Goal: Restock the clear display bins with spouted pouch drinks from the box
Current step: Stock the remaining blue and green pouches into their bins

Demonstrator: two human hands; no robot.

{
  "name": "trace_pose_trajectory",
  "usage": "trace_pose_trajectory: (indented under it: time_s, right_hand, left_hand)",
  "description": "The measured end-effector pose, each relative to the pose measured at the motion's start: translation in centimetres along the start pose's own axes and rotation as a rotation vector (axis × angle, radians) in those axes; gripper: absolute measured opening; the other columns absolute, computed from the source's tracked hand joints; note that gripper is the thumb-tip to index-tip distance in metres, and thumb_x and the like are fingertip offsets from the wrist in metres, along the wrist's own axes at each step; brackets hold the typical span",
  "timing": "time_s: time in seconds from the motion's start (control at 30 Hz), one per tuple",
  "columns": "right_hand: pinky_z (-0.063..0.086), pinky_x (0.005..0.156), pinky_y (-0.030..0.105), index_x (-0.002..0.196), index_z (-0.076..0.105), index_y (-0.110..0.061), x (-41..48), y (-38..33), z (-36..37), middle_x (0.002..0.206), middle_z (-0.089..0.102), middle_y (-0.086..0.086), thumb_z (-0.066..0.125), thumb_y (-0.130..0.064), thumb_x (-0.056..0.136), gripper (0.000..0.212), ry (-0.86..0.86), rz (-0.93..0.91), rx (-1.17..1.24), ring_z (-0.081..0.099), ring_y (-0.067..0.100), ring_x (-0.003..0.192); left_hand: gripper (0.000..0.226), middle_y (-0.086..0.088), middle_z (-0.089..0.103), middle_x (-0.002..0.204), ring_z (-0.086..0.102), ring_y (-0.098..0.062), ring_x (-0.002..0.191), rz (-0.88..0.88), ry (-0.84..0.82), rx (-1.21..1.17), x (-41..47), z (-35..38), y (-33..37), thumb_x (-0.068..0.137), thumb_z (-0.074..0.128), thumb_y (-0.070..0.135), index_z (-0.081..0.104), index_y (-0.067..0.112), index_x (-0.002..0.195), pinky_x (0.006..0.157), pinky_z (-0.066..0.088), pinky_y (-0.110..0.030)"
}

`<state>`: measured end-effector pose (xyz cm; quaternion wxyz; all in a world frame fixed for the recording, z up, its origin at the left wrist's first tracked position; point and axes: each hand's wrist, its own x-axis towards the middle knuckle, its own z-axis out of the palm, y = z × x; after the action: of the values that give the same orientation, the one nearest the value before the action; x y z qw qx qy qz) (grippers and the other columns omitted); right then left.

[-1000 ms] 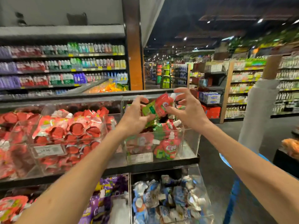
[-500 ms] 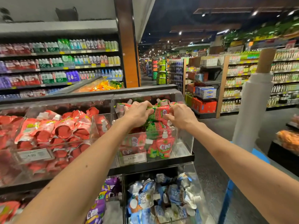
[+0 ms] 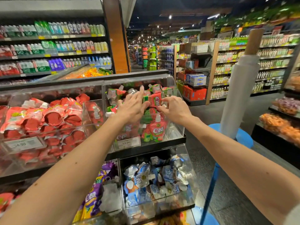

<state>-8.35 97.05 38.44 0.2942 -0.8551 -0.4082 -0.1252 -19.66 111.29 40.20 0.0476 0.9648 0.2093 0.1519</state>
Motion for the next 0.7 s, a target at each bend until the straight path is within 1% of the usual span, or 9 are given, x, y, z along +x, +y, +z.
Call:
trace_pose_trajectory:
  time_s: [0.07,0.17,0.27,0.33,0.4,0.43,0.5,0.6,0.7]
  right_hand:
    - [0.043,0.096,0.035,0.129,0.062,-0.011,-0.9,0.3,0.1,0.119,0.064,0.009,0.059,-0.037,0.096,0.042,0.03,-0.003,0.027,0.057,0.024,0.114]
    - [0.039,0.088,0.029,0.115,0.068,-0.011,-3.0,0.4,-0.4,0.104,0.063,0.006,0.059,-0.032,0.096,0.03,0.079,0.005,0.076,0.056,0.022,0.105]
    - [0.042,0.084,0.029,0.1,0.072,-0.011,-7.0,1.1,-1.0,0.095,0.065,0.003,0.064,-0.027,0.093,0.019,0.137,-0.006,0.145,0.057,0.017,0.094]
    - [0.047,0.078,0.029,0.089,0.072,-0.012,-11.3,2.4,-1.7,0.088,0.067,0.0,0.067,-0.021,0.09,0.011,0.177,0.004,0.194,0.059,0.013,0.083]
    - [0.049,0.074,0.026,0.085,0.072,-0.013,-16.8,4.5,-2.3,0.083,0.069,-0.002,0.068,-0.018,0.089,0.008,0.185,0.088,0.219,0.062,0.013,0.079]
    - [0.048,0.073,0.024,0.085,0.073,-0.013,-19.9,5.9,-2.5,0.082,0.07,-0.003,0.069,-0.017,0.089,0.007,0.176,0.165,0.237,0.062,0.011,0.078]
    - [0.047,0.07,0.018,0.085,0.073,-0.015,-26.4,9.4,-2.5,0.082,0.07,-0.007,0.069,-0.016,0.09,0.006,0.146,0.349,0.276,0.063,0.005,0.078]
    - [0.051,0.073,0.025,0.087,0.074,-0.018,-35.7,15.5,-2.3,0.083,0.072,-0.007,0.07,-0.021,0.091,0.007,0.102,0.644,0.286,0.065,0.005,0.079]
    - [0.05,0.078,0.026,0.091,0.075,-0.02,-43.4,22.0,-4.0,0.087,0.074,-0.005,0.071,-0.022,0.09,0.005,0.084,0.87,0.269,0.068,0.011,0.084]
  left_hand:
    - [0.067,-0.002,0.018,0.165,0.021,-0.027,0.148,0.018,0.055,-0.059,-0.7,0.2,0.2,0.105,0.028,0.049,-0.005,0.025,0.159,0.113,0.021,-0.063]
    - [0.062,-0.007,0.024,0.162,0.021,-0.027,0.148,0.058,0.126,-0.096,-1.9,0.4,0.7,0.105,0.035,0.044,0.012,0.022,0.159,0.116,0.02,-0.057]
    - [0.054,-0.011,0.034,0.155,0.026,-0.03,0.143,0.175,0.349,-0.165,-3.5,1.5,2.0,0.102,0.046,0.037,0.034,0.017,0.152,0.116,0.022,-0.047]
    - [0.044,-0.012,0.048,0.142,0.038,-0.03,0.133,0.274,0.513,-0.334,-5.6,3.0,4.3,0.098,0.052,0.03,0.05,0.014,0.14,0.11,0.028,-0.038]
    - [0.033,-0.011,0.059,0.121,0.048,-0.025,0.115,0.342,0.579,-0.54,-8.4,5.8,7.6,0.094,0.055,0.022,0.06,0.011,0.125,0.097,0.034,-0.029]
    - [0.029,-0.009,0.061,0.113,0.05,-0.022,0.108,0.359,0.543,-0.642,-10.1,7.7,9.6,0.093,0.056,0.019,0.062,0.011,0.121,0.093,0.038,-0.03]
    - [0.026,-0.001,0.063,0.104,0.057,-0.02,0.098,0.352,0.366,-0.83,-13.4,12.2,13.8,0.091,0.058,0.019,0.062,0.015,0.116,0.087,0.049,-0.039]
    - [0.025,0.003,0.065,0.1,0.064,-0.018,0.089,0.288,0.04,-0.999,-18.6,20.0,20.3,0.086,0.06,0.021,0.06,0.023,0.111,0.082,0.053,-0.046]
    - [0.03,0.008,0.064,0.1,0.064,-0.011,0.089,0.204,-0.29,-1.088,-23.2,26.0,27.3,0.088,0.065,0.029,0.052,0.037,0.115,0.079,0.055,-0.036]
